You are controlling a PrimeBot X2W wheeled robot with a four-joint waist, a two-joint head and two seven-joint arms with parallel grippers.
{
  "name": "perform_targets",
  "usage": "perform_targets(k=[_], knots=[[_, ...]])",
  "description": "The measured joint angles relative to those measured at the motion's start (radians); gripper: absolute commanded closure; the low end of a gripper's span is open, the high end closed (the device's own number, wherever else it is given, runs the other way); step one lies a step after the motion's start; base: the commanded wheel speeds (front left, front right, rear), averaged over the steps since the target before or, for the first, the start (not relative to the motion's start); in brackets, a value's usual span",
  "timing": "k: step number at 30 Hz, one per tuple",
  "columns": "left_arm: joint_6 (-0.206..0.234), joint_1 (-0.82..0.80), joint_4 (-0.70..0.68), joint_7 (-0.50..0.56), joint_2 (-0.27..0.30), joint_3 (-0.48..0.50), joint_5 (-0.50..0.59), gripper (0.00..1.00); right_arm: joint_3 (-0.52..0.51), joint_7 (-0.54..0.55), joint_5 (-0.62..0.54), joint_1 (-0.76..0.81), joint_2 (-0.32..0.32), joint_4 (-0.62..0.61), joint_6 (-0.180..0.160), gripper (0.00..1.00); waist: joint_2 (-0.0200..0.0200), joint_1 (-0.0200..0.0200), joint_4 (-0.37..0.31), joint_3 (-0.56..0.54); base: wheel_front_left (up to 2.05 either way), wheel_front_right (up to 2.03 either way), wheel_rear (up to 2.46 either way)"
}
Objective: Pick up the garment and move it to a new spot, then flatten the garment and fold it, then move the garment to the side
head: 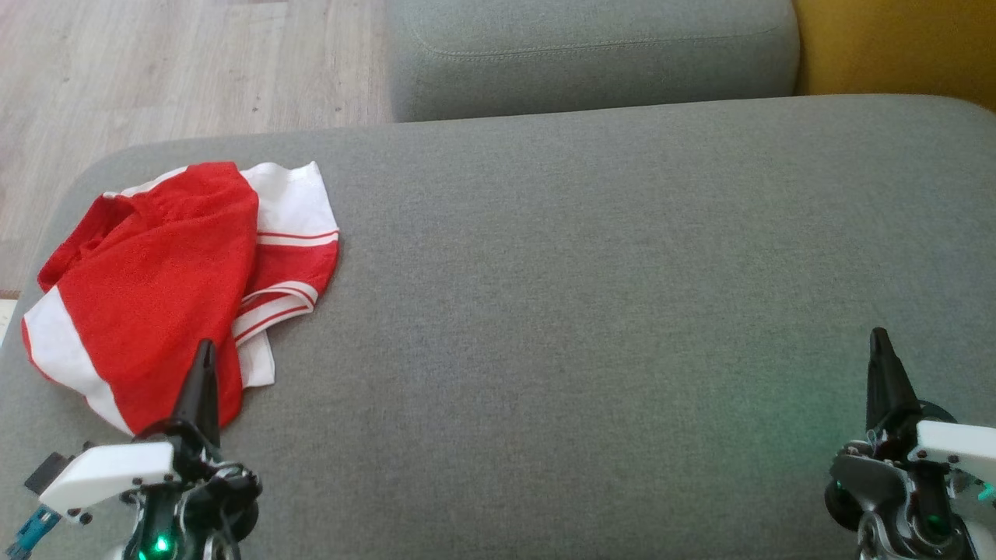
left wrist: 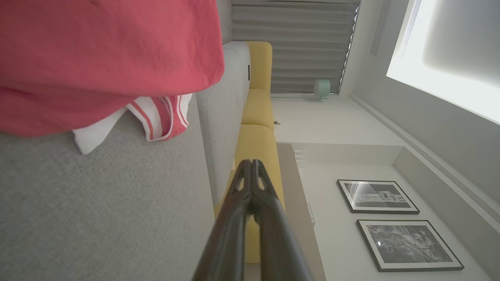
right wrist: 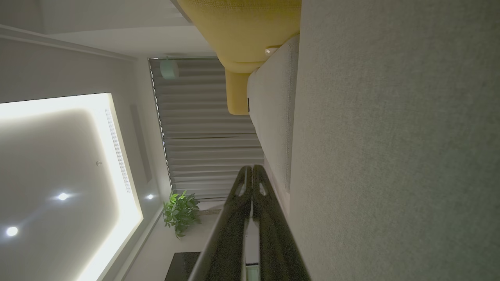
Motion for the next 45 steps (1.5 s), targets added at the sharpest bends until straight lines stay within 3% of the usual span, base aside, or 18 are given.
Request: perform_targets(k=[11, 12, 16, 23, 37, 45], knots=[[0.0, 0.0, 0.0, 0.0, 0.0, 0.0, 0.0, 1.0, 0.0, 0.0, 0.0, 0.0, 0.0, 0.0, 0.0, 1.0, 0.0, 0.0, 0.0, 0.0, 0.0, 0.0, 0.0], [0.001, 0.001, 0.007, -0.001, 0.0, -0.001, -0.001, 0.0, 0.001, 0.0, 0.0, 0.002, 0.0, 0.007, 0.0, 0.0, 0.0, 0.0, 0.0, 0.0, 0.0, 0.0, 0.0], [0.002, 0.063, 0.071, -0.002, -0.013, -0.005, -0.001, 0.0, 0.004, -0.001, 0.0, 0.052, 0.005, 0.072, -0.003, 0.0, 0.0, 0.0, 0.0, 0.0, 0.0, 0.0, 0.0], [0.002, 0.069, 0.065, -0.02, -0.013, -0.007, 0.033, 0.0, 0.024, -0.012, -0.022, 0.062, 0.005, 0.072, -0.004, 0.0, 0.0, 0.0, -0.003, -0.003, 0.0, 0.0, 0.0], [0.029, 0.071, -0.012, -0.057, -0.013, -0.032, 0.243, 0.0, 0.066, -0.057, -0.223, 0.062, 0.005, 0.056, -0.004, 0.0, 0.0, 0.0001, -0.006, -0.008, 0.0, 0.0, 0.0], [0.073, 0.074, -0.023, -0.082, -0.011, -0.071, 0.387, 0.0, 0.105, -0.08, -0.331, 0.062, 0.003, 0.037, -0.004, 0.0, 0.0, 0.0001, -0.009, -0.015, 0.0, 0.0, 0.0]])
